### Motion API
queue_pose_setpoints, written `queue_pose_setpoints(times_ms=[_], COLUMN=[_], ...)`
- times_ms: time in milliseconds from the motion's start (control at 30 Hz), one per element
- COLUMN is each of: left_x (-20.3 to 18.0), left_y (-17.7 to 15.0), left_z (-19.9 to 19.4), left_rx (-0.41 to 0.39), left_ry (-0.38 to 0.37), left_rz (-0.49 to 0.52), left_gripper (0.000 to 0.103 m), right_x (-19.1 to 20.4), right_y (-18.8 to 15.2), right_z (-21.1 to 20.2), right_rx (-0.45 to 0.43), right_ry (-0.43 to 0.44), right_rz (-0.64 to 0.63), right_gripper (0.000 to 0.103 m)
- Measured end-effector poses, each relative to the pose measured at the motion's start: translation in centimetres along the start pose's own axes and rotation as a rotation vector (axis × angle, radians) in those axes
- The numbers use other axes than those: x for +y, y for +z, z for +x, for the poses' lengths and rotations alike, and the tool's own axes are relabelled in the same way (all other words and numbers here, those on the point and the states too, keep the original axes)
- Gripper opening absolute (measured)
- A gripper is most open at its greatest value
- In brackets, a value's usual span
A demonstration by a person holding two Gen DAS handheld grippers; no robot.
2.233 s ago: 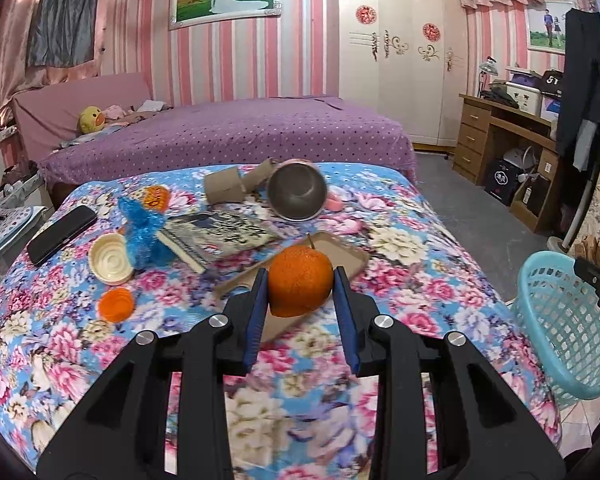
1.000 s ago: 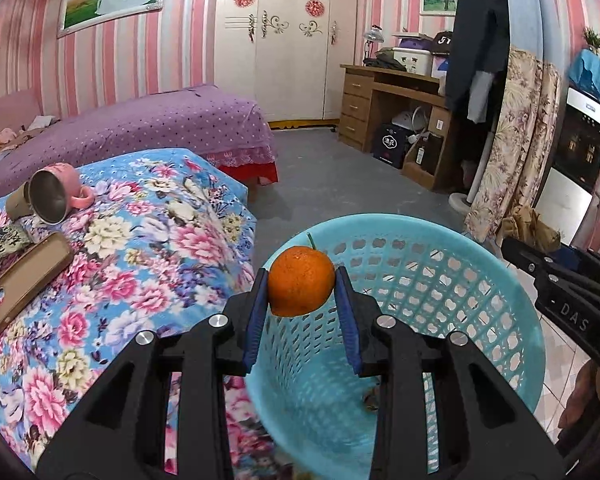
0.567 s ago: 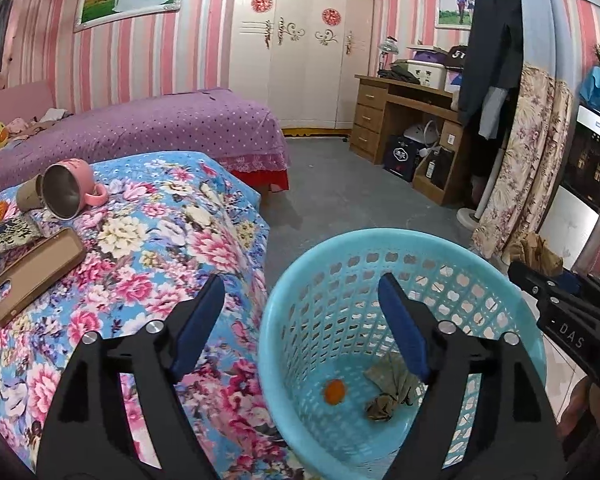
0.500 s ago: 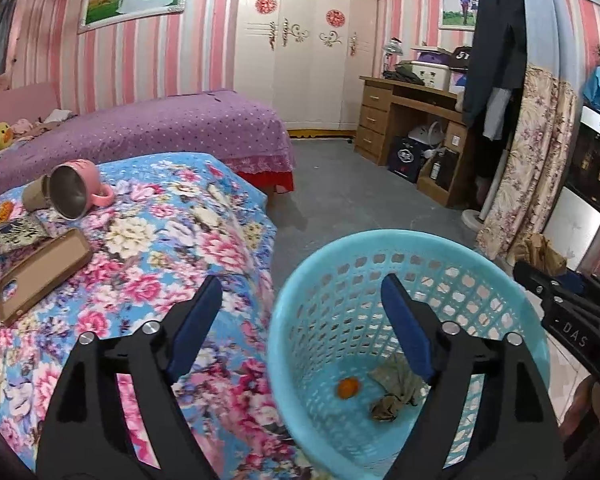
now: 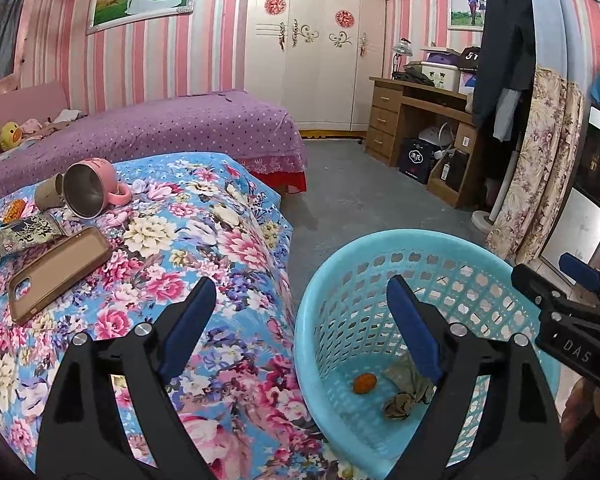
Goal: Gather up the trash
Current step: 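Open the right tool to drop the brown cloth into the basket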
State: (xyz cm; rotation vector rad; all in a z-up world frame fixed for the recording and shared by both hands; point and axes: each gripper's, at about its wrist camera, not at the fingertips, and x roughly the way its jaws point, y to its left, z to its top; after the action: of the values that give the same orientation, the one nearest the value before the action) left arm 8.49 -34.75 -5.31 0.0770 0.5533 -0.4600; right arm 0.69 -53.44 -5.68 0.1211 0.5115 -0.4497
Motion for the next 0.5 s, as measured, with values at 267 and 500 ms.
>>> queue_pose_setpoints(times_ms=[267, 500], left_x=[0.6, 2.2], left_y=[0.0, 0.3], left_z=[-0.7, -2.1], left_rx=[0.004, -0.004], left_ry=[0.006, 0.023], left_rz=[0.006, 0.007], left_gripper=[0.087, 0.09], right_x=[0.9, 1.7], right_y=[0.1, 0.4], right_z=[0.1, -1.0], right_rx=[0.032, 0.035], right_ry=[-0.009, -0.004], right_rz=[-0.007, -0.001], right_gripper=[0.097, 0.098])
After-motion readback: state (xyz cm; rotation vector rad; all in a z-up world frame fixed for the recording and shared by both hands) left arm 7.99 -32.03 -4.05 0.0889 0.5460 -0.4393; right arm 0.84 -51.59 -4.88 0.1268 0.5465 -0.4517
